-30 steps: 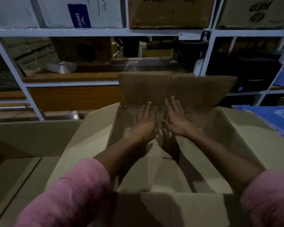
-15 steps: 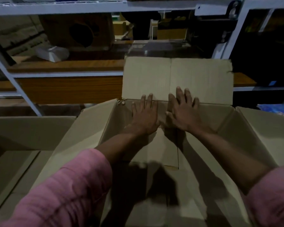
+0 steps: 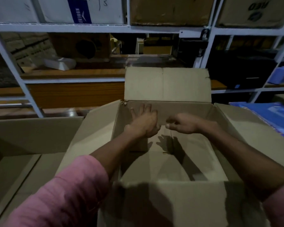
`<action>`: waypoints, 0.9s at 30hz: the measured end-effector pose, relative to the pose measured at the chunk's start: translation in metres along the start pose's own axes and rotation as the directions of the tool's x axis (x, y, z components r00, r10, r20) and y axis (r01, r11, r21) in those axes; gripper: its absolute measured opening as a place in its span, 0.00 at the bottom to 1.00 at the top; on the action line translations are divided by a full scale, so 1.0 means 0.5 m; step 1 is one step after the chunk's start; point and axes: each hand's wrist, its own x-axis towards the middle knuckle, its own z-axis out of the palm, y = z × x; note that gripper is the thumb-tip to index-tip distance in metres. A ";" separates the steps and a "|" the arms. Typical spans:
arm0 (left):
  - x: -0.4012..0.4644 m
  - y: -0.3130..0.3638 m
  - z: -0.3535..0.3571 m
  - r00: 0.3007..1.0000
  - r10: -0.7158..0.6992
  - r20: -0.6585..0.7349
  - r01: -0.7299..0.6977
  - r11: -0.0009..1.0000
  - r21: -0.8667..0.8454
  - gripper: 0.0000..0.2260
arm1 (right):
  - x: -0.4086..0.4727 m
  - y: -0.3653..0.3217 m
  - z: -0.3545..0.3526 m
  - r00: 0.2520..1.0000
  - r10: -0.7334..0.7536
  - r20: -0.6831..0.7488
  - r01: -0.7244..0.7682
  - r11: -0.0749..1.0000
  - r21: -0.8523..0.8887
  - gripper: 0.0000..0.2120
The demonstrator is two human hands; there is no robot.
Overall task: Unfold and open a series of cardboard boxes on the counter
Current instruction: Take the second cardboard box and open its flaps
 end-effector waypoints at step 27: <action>-0.536 0.051 0.161 0.854 -0.315 -0.415 0.359 0.933 0.029 0.34 | -0.516 0.028 0.296 0.632 0.429 -0.646 -0.475 0.873 0.115 0.36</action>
